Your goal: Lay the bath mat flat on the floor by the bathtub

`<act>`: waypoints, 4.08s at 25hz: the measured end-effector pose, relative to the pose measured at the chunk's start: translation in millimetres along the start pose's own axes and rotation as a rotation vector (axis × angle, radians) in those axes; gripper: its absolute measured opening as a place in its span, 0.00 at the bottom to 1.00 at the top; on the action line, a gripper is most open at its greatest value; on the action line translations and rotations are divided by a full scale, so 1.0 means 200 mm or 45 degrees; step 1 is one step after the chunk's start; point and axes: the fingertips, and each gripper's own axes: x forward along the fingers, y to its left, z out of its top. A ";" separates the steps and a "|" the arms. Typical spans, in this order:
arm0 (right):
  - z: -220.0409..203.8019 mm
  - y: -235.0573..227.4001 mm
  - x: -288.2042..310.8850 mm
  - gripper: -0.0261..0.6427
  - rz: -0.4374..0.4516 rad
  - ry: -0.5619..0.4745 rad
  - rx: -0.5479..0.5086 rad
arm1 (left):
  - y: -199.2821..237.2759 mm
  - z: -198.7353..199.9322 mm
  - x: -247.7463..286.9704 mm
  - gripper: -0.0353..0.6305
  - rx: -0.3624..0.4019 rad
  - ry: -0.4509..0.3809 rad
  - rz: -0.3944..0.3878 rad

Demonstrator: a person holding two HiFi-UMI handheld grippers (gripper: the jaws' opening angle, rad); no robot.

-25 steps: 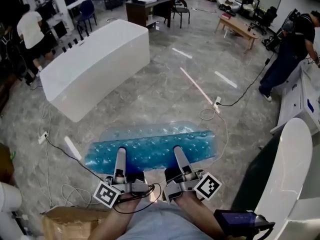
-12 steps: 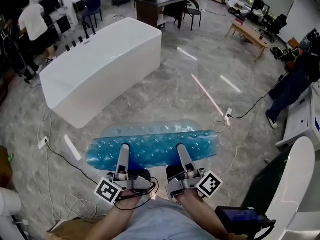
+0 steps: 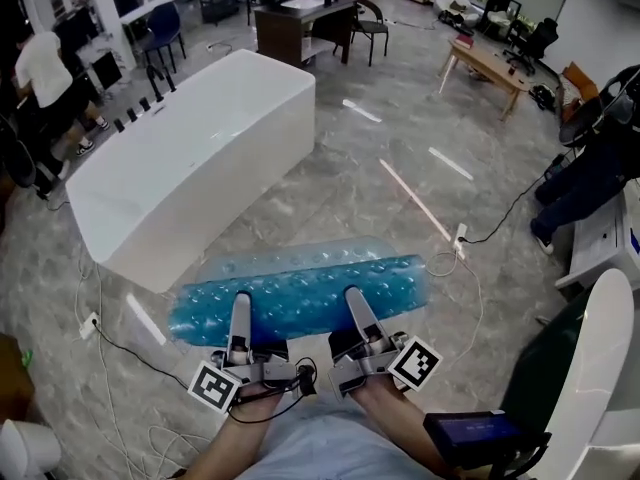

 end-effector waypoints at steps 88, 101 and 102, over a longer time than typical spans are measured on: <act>2.86 -2.86 3.15 0.55 -0.384 -0.765 0.007 | 3.14 -0.77 4.77 0.56 -0.279 0.951 0.195; 2.80 -4.10 3.06 0.55 -0.454 -0.724 0.005 | 4.39 -0.92 4.64 0.56 -0.336 0.992 0.245; 2.79 -4.18 3.07 0.55 -0.459 -0.714 0.010 | 4.47 -0.92 4.63 0.56 -0.338 0.990 0.251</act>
